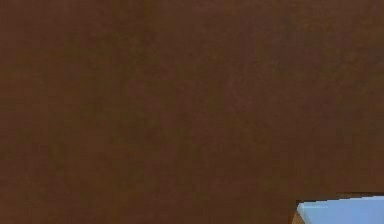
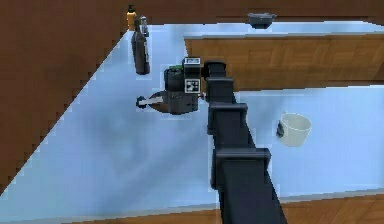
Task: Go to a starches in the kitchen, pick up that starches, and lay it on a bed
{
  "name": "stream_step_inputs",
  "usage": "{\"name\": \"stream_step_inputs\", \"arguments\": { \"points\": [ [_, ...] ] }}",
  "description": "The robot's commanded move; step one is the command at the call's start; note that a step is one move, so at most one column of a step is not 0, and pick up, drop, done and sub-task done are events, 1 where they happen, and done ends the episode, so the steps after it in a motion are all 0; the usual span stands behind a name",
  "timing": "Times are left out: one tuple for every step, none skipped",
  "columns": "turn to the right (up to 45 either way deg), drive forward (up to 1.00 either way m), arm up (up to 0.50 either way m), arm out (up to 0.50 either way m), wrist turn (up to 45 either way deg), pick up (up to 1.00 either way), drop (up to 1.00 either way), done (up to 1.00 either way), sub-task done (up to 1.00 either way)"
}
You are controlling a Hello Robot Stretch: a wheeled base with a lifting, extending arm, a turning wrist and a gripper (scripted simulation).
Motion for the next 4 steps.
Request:
{"name": "stream_step_inputs", "arguments": {
  "points": [
    [0.0, 0.0, 0.02, 0.0, 0.0, 0.0, 0.0, 0.0, 0.0],
    [0.0, 0.0, 0.0, 0.0, -45.0, 0.0, 0.0, 0.0, 0.0],
    [0.0, 0.0, 0.0, 0.0, -45.0, 0.0, 0.0, 0.0, 0.0],
    [0.0, 0.0, 0.0, 0.0, -15.0, 0.0, 0.0, 0.0, 0.0]
  ]
}}
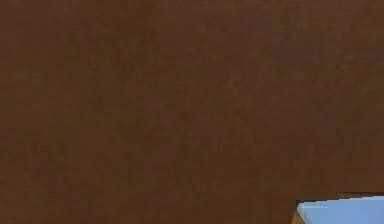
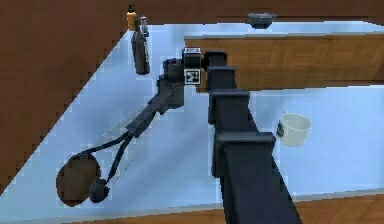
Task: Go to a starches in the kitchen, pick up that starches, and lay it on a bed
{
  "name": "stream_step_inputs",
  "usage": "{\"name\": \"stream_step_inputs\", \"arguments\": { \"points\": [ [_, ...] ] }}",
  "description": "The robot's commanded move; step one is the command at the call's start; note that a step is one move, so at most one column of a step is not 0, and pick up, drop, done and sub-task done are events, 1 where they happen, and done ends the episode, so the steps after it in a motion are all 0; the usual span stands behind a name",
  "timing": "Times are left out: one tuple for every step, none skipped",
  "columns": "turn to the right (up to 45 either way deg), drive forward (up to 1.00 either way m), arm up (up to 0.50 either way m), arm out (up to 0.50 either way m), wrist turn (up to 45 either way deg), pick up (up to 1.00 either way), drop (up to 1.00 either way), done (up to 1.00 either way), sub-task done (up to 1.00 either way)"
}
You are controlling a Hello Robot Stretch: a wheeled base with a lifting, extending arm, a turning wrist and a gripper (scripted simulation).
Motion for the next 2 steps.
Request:
{"name": "stream_step_inputs", "arguments": {
  "points": [
    [0.0, 0.0, 0.0, -0.28, 0.0, 0.0, 0.0, 0.0, 0.0],
    [-45.0, 0.0, 0.0, 0.0, 0.0, 0.0, 0.0, 0.0, 0.0]
  ]
}}
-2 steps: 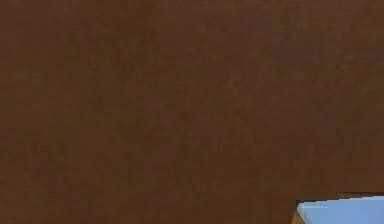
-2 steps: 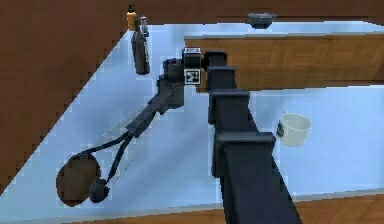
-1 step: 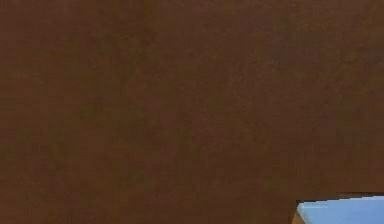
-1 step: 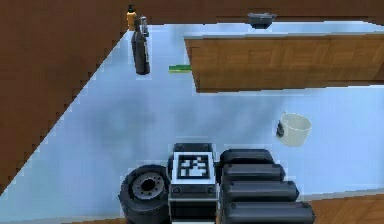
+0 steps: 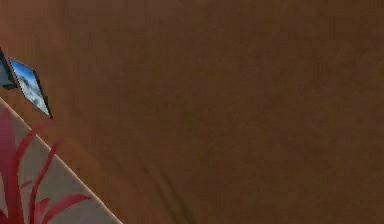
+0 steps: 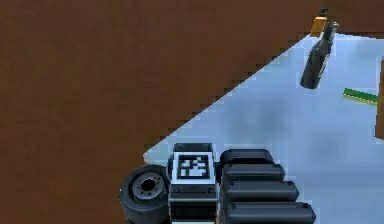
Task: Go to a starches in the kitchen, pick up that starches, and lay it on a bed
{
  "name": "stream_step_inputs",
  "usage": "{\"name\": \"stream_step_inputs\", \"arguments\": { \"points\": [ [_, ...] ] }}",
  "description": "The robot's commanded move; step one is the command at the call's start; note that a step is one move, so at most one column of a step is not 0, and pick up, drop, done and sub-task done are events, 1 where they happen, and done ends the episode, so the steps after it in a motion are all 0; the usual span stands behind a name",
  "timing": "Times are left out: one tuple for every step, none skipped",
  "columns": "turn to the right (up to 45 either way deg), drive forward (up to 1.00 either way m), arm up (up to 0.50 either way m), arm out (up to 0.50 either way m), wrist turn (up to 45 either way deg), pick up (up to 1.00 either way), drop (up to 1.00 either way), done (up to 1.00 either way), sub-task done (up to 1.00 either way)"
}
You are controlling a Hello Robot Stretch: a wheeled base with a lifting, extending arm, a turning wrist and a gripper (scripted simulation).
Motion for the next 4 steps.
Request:
{"name": "stream_step_inputs", "arguments": {
  "points": [
    [-45.0, 0.0, 0.0, 0.0, 0.0, 0.0, 0.0, 0.0, 0.0],
    [-30.0, 0.0, 0.0, 0.0, 0.0, 0.0, 0.0, 0.0, 0.0],
    [0.0, 0.15, 0.0, 0.0, 0.0, 0.0, 0.0, 0.0, 0.0],
    [-45.0, 0.0, 0.0, 0.0, 0.0, 0.0, 0.0, 0.0, 0.0]
  ]
}}
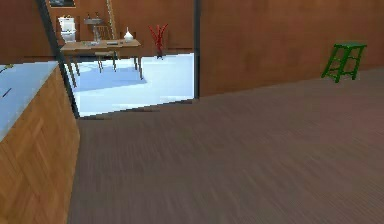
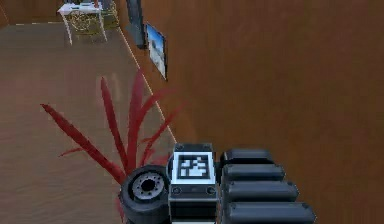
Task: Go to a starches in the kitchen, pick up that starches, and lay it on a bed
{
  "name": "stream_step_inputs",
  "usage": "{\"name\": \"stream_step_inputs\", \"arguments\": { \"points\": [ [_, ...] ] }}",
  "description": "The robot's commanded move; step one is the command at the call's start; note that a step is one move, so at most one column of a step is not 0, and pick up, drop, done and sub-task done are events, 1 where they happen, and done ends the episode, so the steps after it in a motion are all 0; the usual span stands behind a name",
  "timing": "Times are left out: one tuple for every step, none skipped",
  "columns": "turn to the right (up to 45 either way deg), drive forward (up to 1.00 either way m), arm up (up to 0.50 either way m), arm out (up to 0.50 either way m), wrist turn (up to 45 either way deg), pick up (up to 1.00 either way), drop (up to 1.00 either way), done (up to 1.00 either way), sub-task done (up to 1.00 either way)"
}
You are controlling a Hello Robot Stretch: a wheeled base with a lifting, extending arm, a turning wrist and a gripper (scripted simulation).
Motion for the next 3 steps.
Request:
{"name": "stream_step_inputs", "arguments": {
  "points": [
    [-21.0, 0.0, 0.0, 0.0, 0.0, 0.0, 0.0, 0.0, 0.0],
    [0.0, 1.0, 0.0, 0.0, 0.0, 0.0, 0.0, 0.0, 0.0],
    [0.0, 1.0, 0.0, 0.0, 0.0, 0.0, 0.0, 0.0, 0.0]
  ]
}}
